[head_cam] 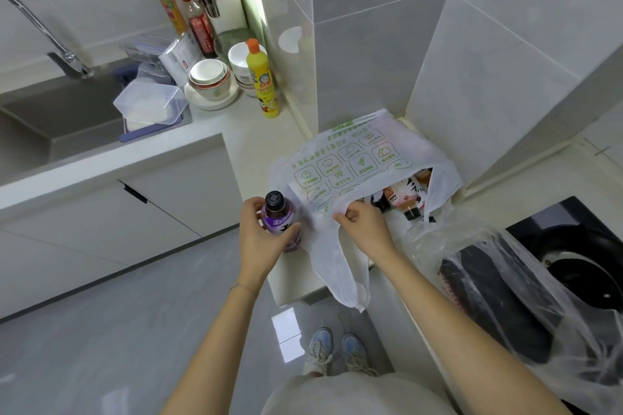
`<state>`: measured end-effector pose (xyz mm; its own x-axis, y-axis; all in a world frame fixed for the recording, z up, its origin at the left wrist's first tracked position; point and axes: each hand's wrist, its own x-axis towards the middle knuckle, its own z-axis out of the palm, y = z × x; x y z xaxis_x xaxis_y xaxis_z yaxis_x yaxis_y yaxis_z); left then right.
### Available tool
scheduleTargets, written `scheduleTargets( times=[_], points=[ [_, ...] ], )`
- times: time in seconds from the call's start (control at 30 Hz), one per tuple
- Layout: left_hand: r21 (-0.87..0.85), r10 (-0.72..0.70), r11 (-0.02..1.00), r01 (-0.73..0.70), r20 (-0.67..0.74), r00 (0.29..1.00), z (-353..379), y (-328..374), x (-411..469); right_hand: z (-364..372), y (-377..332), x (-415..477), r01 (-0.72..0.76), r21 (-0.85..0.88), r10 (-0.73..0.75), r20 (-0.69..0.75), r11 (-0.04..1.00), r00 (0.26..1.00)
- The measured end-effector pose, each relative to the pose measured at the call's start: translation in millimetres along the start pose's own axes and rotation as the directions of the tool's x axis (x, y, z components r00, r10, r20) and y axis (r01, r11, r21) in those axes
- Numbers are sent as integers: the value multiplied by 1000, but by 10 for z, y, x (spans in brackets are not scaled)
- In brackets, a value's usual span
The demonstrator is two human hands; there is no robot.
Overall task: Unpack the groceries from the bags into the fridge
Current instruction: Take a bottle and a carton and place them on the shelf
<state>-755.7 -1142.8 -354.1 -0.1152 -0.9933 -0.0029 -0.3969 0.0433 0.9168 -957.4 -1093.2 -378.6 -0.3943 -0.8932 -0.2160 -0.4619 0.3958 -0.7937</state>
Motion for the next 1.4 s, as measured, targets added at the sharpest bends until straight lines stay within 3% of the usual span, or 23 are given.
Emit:
scheduleTargets(
  times=[0.43,0.9,1.0,1.1,1.2,1.4],
  points=[
    [18,-44,999,44,40,998,-28,-158,-30,25,-282,147,63,46,-64,17,997,998],
    [-70,-40,996,49,131,991,-181,-3,-76,85,-520,171,28,253,-49,77,967,996],
    [34,75,996,-80,130,989,-184,237,56,47,-532,173,38,293,-63,76,955,995],
    [254,162,936,-242,298,941,-153,469,292,-32,-589,169,30,325,-65,98,945,993],
    [426,66,856,-294,473,879,-65,604,508,-131,-648,167,34,334,-80,122,942,989],
    [543,-8,775,-324,520,854,176,709,774,-224,-666,148,13,414,-108,205,910,973]
  ],
)
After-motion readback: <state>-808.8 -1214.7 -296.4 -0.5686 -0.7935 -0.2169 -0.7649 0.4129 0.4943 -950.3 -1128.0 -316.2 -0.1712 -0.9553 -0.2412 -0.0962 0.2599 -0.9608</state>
